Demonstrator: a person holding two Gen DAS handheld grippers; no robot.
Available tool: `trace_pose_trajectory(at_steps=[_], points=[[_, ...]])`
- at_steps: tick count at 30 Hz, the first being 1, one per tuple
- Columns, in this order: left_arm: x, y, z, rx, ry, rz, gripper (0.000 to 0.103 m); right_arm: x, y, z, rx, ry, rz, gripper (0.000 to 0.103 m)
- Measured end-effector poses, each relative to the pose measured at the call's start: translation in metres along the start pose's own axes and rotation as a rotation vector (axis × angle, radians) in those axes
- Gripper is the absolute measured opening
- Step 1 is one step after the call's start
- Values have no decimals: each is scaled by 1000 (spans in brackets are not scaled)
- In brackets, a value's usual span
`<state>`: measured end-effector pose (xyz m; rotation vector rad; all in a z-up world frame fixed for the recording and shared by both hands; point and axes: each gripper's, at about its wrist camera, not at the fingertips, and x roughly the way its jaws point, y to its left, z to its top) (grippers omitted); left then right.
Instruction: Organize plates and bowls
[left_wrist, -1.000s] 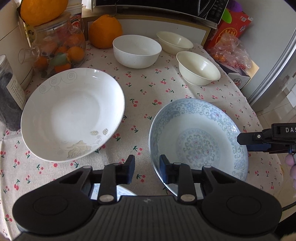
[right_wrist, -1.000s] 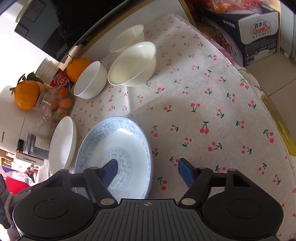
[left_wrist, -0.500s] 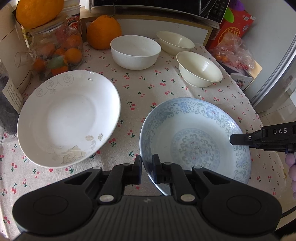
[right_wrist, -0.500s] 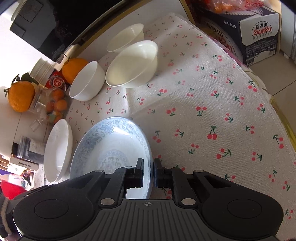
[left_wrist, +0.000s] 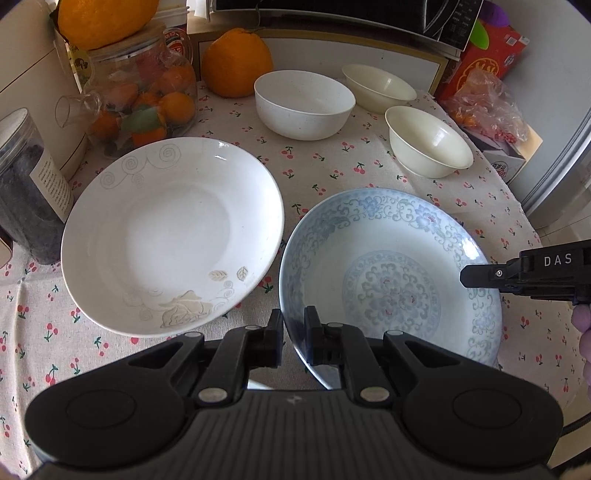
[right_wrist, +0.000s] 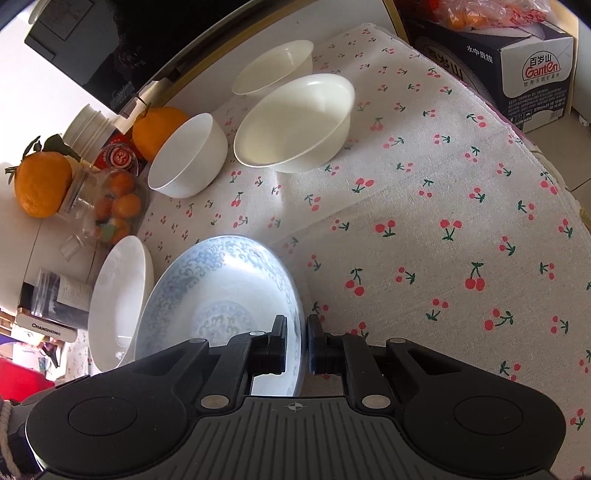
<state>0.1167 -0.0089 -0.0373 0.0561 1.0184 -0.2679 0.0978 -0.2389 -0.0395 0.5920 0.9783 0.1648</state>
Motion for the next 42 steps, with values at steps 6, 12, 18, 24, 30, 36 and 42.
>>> trace_pose_trajectory(at_steps=[6, 12, 18, 24, 30, 36, 42], points=[[0, 0, 0, 0, -5, -5, 10, 1, -3, -1, 8, -2, 9, 12], [0, 0, 0, 11, 1, -11, 12, 0, 0, -2, 5, -1, 9, 15], [-6, -3, -1, 19, 1, -25, 36, -9, 4, 2, -44, -19, -21, 24], [-18, -9, -4, 48, -26, -36, 74, -19, 10, -1, -69, -29, -14, 73], [-30, -12, -8, 63, -60, -39, 103, -32, 26, -8, -154, -60, -6, 89], [-37, -12, -14, 79, -70, -39, 103, -43, 44, -22, -252, -91, 17, 94], [-46, -5, -21, 109, -87, -30, 103, -48, 58, -38, -325, -95, 35, 94]])
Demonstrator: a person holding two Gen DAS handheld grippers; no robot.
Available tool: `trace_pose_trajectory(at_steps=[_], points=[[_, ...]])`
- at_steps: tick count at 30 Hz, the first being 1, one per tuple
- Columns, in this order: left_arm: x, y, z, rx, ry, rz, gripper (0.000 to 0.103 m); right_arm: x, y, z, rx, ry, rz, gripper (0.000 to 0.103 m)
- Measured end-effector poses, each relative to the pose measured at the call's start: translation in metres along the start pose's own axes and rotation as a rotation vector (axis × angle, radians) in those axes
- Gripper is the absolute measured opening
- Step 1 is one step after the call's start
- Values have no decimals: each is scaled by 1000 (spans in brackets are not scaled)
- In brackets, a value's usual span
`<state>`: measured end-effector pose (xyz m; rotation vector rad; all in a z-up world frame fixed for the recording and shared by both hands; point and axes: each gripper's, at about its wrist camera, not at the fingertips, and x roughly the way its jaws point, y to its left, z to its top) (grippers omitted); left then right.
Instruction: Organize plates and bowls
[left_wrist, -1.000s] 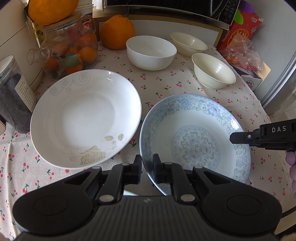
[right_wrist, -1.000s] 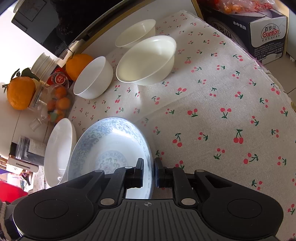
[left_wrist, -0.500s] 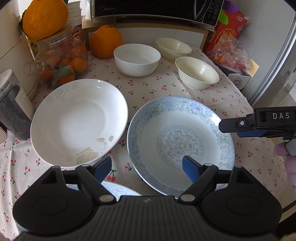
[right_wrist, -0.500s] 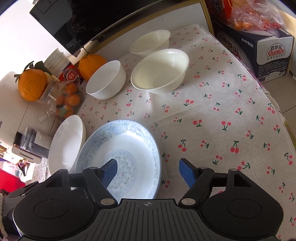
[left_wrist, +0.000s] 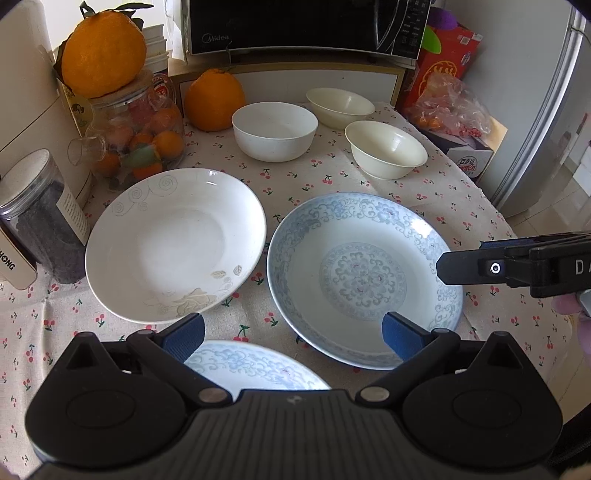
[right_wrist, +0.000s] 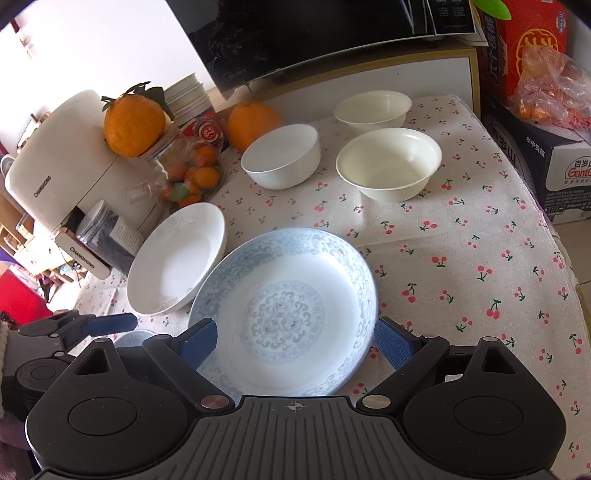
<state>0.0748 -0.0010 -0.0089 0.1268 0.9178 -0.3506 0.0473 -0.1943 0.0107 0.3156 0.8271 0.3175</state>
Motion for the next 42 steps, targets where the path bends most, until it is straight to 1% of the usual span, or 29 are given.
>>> trace_pose_trajectory(at_steps=[7, 12, 17, 22, 25, 27, 30, 33, 35, 36, 38, 39, 41, 42], points=[[-11, 16, -12, 16, -13, 7, 103, 1, 19, -17, -60, 0, 49, 94], [-17, 28, -21, 35, -25, 23, 103, 1, 35, -35, -121, -21, 90, 94], [-18, 44, -32, 59, -23, 26, 103, 6, 51, -53, -147, -26, 140, 94], [-23, 59, -41, 64, -26, 1, 103, 10, 68, -72, -173, -11, 202, 94], [-23, 67, -46, 73, -9, -20, 102, 13, 77, -84, -203, -7, 231, 94], [-21, 73, -50, 75, 10, -29, 101, 19, 83, -91, -214, 11, 238, 94], [-18, 81, -53, 67, 36, -36, 97, 29, 90, -100, -222, 57, 251, 94], [-16, 89, -55, 32, 70, -37, 91, 38, 95, -107, -217, 89, 261, 94], [-13, 95, -56, 8, 102, -30, 83, 42, 97, -111, -210, 96, 255, 94], [-13, 98, -57, -2, 114, -28, 81, 42, 98, -111, -217, 83, 253, 94], [-12, 101, -59, -22, 132, -27, 72, 43, 101, -111, -234, 81, 250, 94], [-12, 103, -60, -30, 137, -32, 69, 44, 102, -111, -233, 78, 249, 94], [-13, 105, -61, -42, 146, -41, 60, 45, 102, -111, -226, 78, 253, 94], [-13, 106, -61, -46, 149, -44, 58, 45, 102, -111, -226, 77, 254, 94]])
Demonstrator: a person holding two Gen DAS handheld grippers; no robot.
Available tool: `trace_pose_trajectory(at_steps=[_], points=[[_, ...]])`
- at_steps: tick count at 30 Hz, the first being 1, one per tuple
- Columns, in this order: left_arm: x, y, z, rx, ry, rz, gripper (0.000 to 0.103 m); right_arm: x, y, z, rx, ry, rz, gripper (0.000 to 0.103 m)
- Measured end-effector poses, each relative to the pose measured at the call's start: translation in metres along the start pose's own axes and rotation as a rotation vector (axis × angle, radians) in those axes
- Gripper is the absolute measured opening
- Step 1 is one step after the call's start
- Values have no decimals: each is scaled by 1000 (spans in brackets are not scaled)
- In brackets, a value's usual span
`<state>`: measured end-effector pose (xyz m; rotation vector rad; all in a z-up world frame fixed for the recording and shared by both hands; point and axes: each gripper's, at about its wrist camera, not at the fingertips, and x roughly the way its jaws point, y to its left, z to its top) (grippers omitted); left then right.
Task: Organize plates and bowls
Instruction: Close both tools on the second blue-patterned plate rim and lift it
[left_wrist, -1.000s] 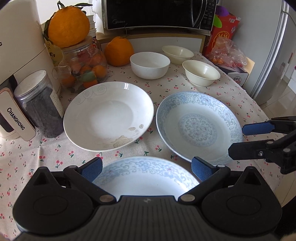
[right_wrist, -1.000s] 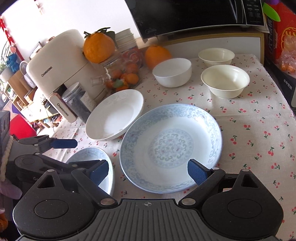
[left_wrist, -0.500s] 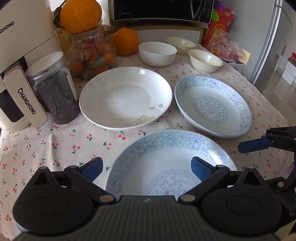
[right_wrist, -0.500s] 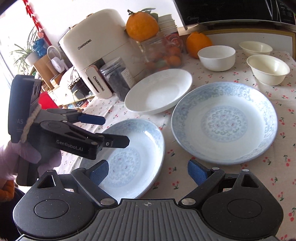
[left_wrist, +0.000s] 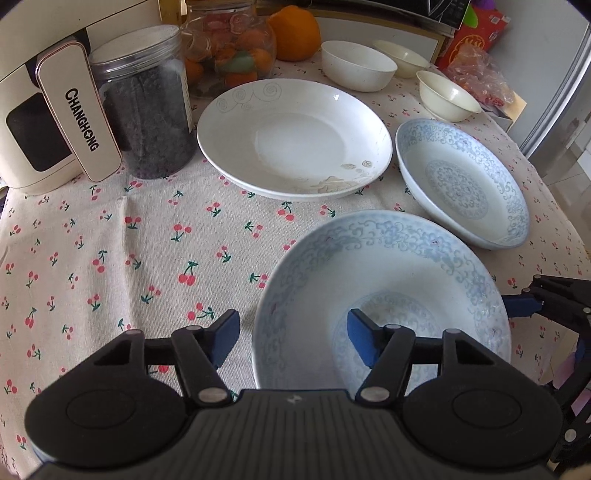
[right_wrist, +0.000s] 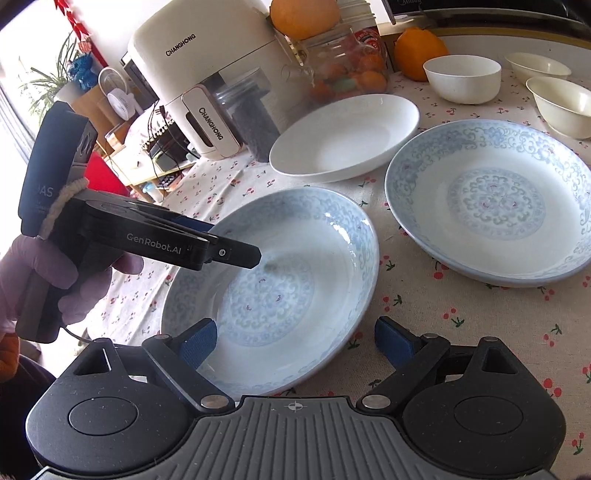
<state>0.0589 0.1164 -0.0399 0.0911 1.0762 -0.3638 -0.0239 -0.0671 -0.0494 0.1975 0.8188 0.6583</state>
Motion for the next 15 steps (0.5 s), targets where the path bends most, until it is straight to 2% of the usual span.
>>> trace_pose_trajectory(at_steps=[2, 10, 13, 15], points=[[0, 3, -1, -13, 10, -12, 50, 2, 1, 0, 1, -2, -3, 94], [-3, 11, -4, -65, 27, -46, 38, 2, 3, 1, -6, 4, -24, 91], [-4, 12, -5, -70, 27, -38, 34, 2, 4, 1, -16, 4, -45, 83], [-6, 12, -5, -75, 24, -32, 31, 2, 3, 2, -19, 4, -57, 69]])
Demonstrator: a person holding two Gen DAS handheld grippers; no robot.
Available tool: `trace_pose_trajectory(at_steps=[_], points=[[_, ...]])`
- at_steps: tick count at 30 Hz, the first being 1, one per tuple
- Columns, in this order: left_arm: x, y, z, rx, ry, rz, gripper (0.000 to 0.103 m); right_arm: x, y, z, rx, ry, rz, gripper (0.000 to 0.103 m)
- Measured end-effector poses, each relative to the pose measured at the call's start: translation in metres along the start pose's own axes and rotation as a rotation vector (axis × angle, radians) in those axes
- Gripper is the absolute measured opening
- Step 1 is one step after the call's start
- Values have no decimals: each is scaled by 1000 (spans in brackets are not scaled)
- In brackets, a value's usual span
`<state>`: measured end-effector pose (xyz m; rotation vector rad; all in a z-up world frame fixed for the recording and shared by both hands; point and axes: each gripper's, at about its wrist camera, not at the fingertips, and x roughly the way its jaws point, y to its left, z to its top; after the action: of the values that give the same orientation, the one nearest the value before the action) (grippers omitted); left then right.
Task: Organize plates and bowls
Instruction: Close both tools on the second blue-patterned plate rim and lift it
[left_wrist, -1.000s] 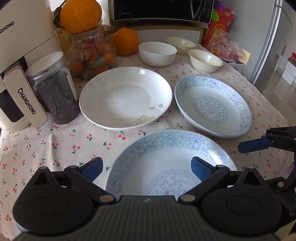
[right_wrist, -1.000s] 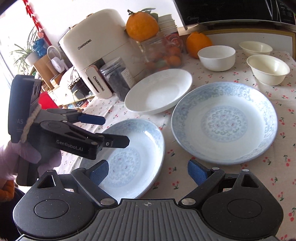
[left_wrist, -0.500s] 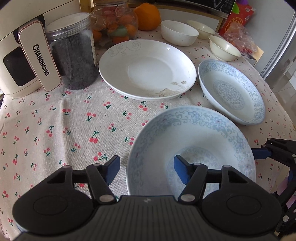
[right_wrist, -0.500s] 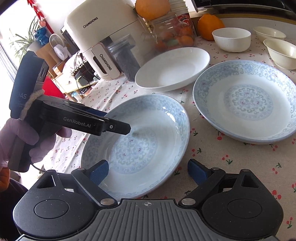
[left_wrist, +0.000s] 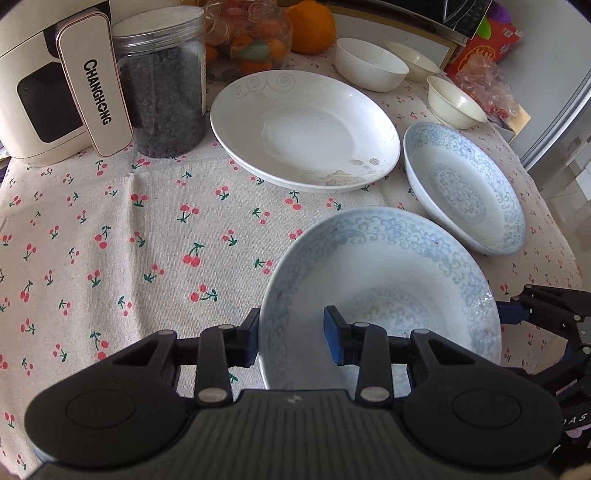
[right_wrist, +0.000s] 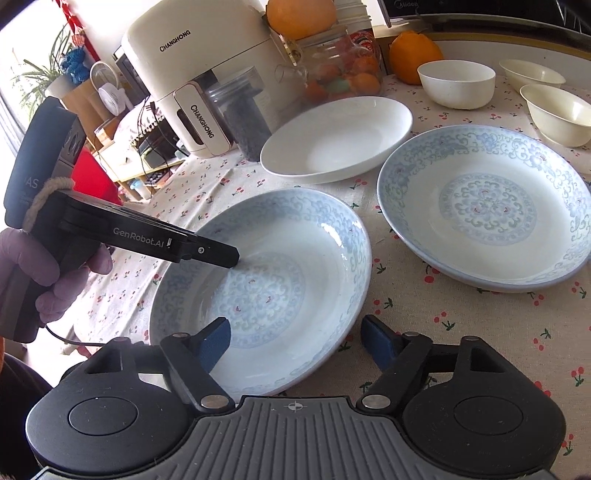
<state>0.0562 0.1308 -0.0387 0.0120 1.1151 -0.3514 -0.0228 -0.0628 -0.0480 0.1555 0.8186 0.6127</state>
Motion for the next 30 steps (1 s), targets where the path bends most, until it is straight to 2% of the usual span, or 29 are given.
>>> trace_pose_trajectory(at_steps=[5, 8, 12, 17, 30], points=[[-5, -2, -4, 13, -16, 14, 30, 0, 4, 4, -46, 22, -83, 38], [-8, -3, -3, 10, -34, 18, 30, -1, 1, 6, -43, 29, -85, 32], [-14, 2, -1, -13, -65, 9, 30, -5, 2, 7, -50, 14, -84, 31], [-21, 4, 1, -50, -94, -14, 30, -16, -3, 21, 7, -15, -55, 31], [-23, -13, 17, -88, -135, -56, 28, -37, -26, 49, 97, -83, -62, 30]])
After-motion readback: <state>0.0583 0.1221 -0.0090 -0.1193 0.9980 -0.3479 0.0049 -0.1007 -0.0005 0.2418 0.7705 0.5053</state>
